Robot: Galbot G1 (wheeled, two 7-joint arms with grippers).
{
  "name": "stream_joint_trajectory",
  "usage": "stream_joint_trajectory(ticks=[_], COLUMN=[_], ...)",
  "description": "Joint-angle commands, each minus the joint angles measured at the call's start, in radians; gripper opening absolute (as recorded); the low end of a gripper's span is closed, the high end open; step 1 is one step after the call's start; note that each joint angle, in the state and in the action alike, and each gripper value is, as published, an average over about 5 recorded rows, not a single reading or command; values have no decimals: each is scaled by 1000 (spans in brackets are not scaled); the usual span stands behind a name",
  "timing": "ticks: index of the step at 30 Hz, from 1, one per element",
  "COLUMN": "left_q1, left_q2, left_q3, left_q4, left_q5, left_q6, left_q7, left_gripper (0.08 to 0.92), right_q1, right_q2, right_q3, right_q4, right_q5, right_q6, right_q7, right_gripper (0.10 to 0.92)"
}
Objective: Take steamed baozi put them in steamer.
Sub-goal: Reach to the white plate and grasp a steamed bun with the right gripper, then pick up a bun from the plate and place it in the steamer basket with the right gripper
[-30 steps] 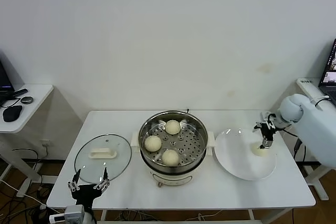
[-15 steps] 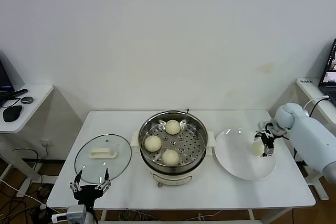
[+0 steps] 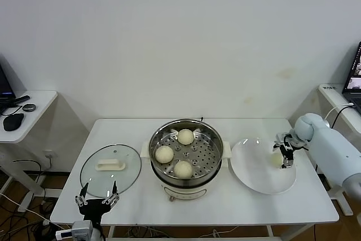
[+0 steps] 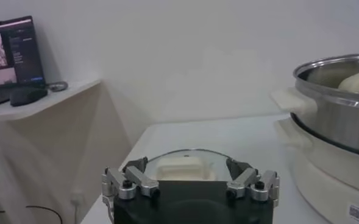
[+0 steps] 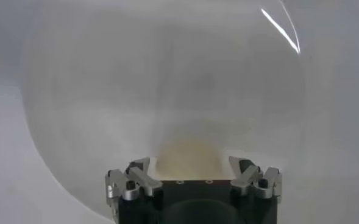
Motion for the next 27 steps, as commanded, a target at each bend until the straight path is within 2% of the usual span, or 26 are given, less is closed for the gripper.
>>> stream_joint_trajectory(ticks=[1, 13, 21, 27], left_q1=[2, 6, 4, 4], left_q2=[0, 0, 0, 0], left_q3=[0, 7, 11, 15], left_q4=[2, -1, 0, -1], left_q5=[2, 6, 7, 11], left_q6=[-1, -1, -2, -4], left_q7=[0, -1, -2, -5], left_gripper=[823, 823, 823, 823], right_q1=[-3, 4, 7, 36], right_q2=[10, 16, 2, -36], right_q3=[7, 8, 3, -46], right_q4=[-19, -37, -26, 32], right_q5=[-23, -17, 20, 157], right_q6=[8, -2, -16, -79], right_q7=[16, 12, -10, -58], right_gripper=[823, 811, 624, 584])
